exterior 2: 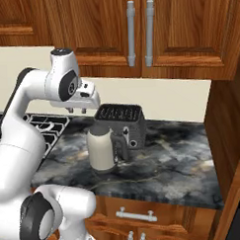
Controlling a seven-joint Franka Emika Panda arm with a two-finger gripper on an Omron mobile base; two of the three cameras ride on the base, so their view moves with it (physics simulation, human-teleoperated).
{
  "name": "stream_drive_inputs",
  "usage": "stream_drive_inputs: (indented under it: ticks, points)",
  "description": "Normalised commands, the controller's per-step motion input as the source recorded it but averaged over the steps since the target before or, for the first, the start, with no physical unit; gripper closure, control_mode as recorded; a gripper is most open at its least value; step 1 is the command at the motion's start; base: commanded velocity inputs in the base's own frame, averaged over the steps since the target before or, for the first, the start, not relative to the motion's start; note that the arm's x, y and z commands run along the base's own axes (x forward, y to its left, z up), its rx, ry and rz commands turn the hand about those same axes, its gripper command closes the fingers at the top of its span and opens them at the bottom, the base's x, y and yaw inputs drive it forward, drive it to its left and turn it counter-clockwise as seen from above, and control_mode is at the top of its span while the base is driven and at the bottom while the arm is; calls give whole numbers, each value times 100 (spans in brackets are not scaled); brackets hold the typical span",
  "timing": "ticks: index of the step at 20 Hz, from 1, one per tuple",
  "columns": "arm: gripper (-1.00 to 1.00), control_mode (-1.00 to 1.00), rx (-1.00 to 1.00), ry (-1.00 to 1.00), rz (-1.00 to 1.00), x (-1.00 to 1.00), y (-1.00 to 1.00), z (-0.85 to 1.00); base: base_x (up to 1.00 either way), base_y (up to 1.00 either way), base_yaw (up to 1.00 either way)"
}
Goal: Navigate to the dishwasher.
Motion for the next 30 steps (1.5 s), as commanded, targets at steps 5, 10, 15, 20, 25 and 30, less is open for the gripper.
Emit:
stream_drive_inputs:
  ticks: [5,10,15,20,25,30]
  points:
    - [-100,100,0,0,0,0,0,0,-5,0,0]
    - [-100,100,0,0,0,0,0,0,-71,0,4]
    - [-100,100,0,0,0,0,0,0,-87,0,40]
    - [-100,100,0,0,0,0,0,0,-50,0,58]
    - [-100,100,0,0,0,0,0,0,-43,0,65]
    - [-100,100,0,0,0,0,0,0,-27,1,66]
